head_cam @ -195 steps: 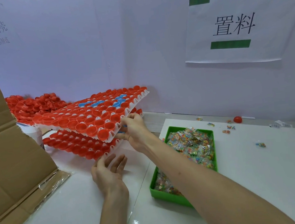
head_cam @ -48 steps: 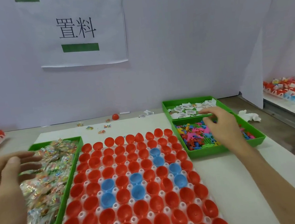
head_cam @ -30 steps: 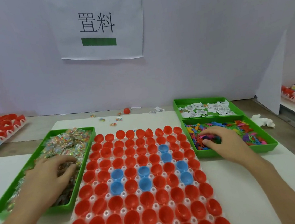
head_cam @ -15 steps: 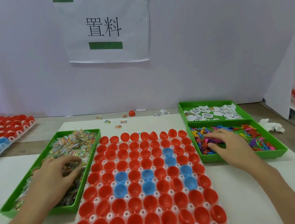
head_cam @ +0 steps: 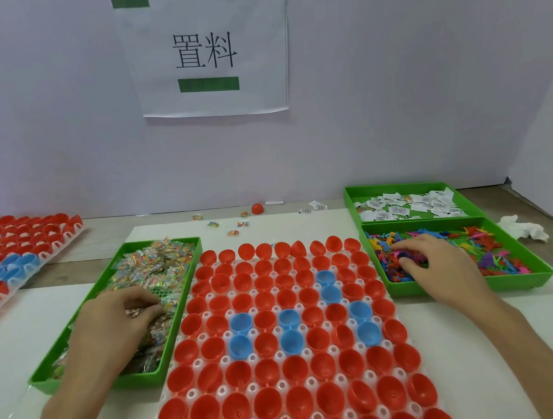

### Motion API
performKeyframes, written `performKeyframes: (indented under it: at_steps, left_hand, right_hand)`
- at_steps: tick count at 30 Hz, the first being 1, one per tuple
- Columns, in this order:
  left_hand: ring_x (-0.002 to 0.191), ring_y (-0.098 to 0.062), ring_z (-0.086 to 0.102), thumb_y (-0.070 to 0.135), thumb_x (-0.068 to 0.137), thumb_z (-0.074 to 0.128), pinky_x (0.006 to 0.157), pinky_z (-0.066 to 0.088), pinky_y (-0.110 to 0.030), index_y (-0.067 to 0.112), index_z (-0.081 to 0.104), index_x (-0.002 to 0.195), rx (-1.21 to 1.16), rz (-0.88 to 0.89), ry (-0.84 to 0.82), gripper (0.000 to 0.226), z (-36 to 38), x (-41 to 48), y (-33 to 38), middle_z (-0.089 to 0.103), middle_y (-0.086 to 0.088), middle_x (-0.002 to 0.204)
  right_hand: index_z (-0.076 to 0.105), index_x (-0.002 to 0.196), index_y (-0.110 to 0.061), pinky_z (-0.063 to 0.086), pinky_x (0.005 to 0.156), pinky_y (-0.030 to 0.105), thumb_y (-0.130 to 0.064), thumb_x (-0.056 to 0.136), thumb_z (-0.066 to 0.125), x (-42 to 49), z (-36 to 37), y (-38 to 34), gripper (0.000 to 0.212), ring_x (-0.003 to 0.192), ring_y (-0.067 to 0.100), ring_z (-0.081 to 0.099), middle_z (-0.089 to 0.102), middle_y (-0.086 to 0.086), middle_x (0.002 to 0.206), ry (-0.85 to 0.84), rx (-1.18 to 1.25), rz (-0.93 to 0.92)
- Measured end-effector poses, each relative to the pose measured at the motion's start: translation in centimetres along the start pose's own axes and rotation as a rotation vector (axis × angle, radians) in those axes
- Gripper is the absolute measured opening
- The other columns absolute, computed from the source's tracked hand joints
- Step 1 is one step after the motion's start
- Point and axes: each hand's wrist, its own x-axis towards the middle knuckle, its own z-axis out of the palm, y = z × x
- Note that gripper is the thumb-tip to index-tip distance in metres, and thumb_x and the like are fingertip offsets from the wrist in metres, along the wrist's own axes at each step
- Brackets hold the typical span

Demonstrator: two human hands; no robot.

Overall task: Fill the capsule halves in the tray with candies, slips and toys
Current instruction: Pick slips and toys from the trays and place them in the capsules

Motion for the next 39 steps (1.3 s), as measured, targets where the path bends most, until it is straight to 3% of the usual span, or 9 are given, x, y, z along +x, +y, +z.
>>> performKeyframes:
  at_steps: [6, 10, 12, 17, 21, 26, 29, 34, 39]
  left_hand:
    - [0.077, -0.009, 0.062, 0.01, 0.08, 0.081, 0.074, 0.046, -0.032, 0.031, 0.069, 0.069, -0.058, -0.007, 0.143, 0.027, 0.3, -0.3, 0.1, 0.068, 0.013, 0.076]
    - [0.061, 0.023, 0.059, 0.004, 0.083, 0.078, 0.058, 0.04, 0.003, 0.021, 0.07, 0.075, -0.186, -0.008, 0.245, 0.02, 0.5, -0.7, 0.5, 0.068, 0.006, 0.081]
    - [0.059, 0.033, 0.05, 0.006, 0.085, 0.077, 0.058, 0.033, 0.01, 0.017, 0.07, 0.077, -0.216, -0.011, 0.271, 0.016, 0.5, -0.9, 0.7, 0.069, 0.002, 0.086]
    - [0.071, 0.002, 0.066, 0.003, 0.084, 0.077, 0.067, 0.04, 0.007, 0.02, 0.069, 0.086, -0.26, 0.086, 0.337, 0.019, -0.2, -1.1, 1.3, 0.07, -0.001, 0.081]
    - [0.081, 0.017, 0.063, 0.007, 0.083, 0.078, 0.077, 0.044, 0.004, 0.03, 0.066, 0.107, -0.335, 0.145, 0.333, 0.035, -0.3, -1.2, 1.7, 0.067, 0.016, 0.086]
    - [0.084, 0.008, 0.067, 0.001, 0.081, 0.078, 0.078, 0.047, 0.0, 0.035, 0.072, 0.102, -0.353, 0.214, 0.243, 0.041, 0.2, -1.6, 2.5, 0.072, 0.014, 0.093]
    - [0.081, 0.002, 0.069, 0.0, 0.078, 0.08, 0.078, 0.05, -0.004, 0.037, 0.074, 0.091, -0.4, 0.26, 0.154, 0.039, 0.4, -2.0, 3.3, 0.075, 0.015, 0.088]
    - [0.076, 0.005, 0.07, 0.006, 0.075, 0.083, 0.073, 0.051, -0.003, 0.04, 0.073, 0.096, -0.42, 0.303, 0.104, 0.041, 0.7, -2.6, 4.2, 0.073, 0.028, 0.09]
    - [0.074, -0.008, 0.075, 0.019, 0.071, 0.078, 0.068, 0.057, -0.013, 0.037, 0.075, 0.089, -0.703, 0.259, 0.012, 0.026, 0.3, -3.3, 5.6, 0.078, 0.008, 0.082]
  right_hand:
    - [0.069, 0.118, -0.039, 0.054, 0.089, 0.046, -0.033, 0.095, 0.064, -0.2, 0.1, 0.0, 0.024, 0.1, 0.013, 0.061, 0.066, -0.008, 0.118, 0.026, 0.014, 0.004]
    - [0.073, 0.116, -0.035, 0.053, 0.086, 0.041, -0.031, 0.097, 0.061, -0.4, 0.3, 0.2, 0.023, 0.102, 0.015, 0.062, 0.067, -0.008, 0.117, 0.088, 0.037, -0.009]
    - [0.075, 0.112, -0.034, 0.053, 0.082, 0.04, -0.028, 0.096, 0.063, -0.5, 0.4, 0.1, 0.021, 0.099, 0.014, 0.061, 0.067, -0.008, 0.114, 0.116, 0.059, -0.015]
    - [0.076, 0.097, -0.029, 0.05, 0.073, 0.034, -0.022, 0.093, 0.067, -0.5, 0.8, 0.5, 0.012, 0.094, 0.015, 0.058, 0.061, -0.009, 0.102, 0.19, 0.088, -0.038]
    - [0.077, 0.094, -0.014, 0.039, 0.069, 0.016, -0.013, 0.091, 0.07, -0.3, 0.8, 0.8, 0.008, 0.085, 0.014, 0.055, 0.059, -0.003, 0.092, 0.302, 0.183, -0.055]
    - [0.076, 0.096, -0.008, 0.045, 0.071, 0.005, -0.009, 0.09, 0.071, -0.5, -0.4, 0.0, 0.008, 0.078, 0.013, 0.063, 0.072, 0.003, 0.086, 0.485, 0.35, -0.072]
    - [0.076, 0.092, -0.014, 0.049, 0.069, 0.009, -0.013, 0.088, 0.075, -0.9, -1.0, -1.7, 0.005, 0.075, 0.007, 0.067, 0.071, -0.009, 0.08, 0.495, 0.474, -0.103]
    - [0.074, 0.088, -0.017, 0.051, 0.07, 0.01, -0.005, 0.084, 0.077, -2.0, -1.0, -5.3, 0.013, 0.077, 0.004, 0.068, 0.071, -0.012, 0.079, 0.421, 0.556, -0.179]
    - [0.074, 0.089, -0.019, 0.058, 0.076, 0.027, -0.01, 0.084, 0.078, -3.5, -1.3, -9.0, 0.011, 0.081, 0.015, 0.072, 0.075, -0.005, 0.083, 0.229, 0.809, -0.232]
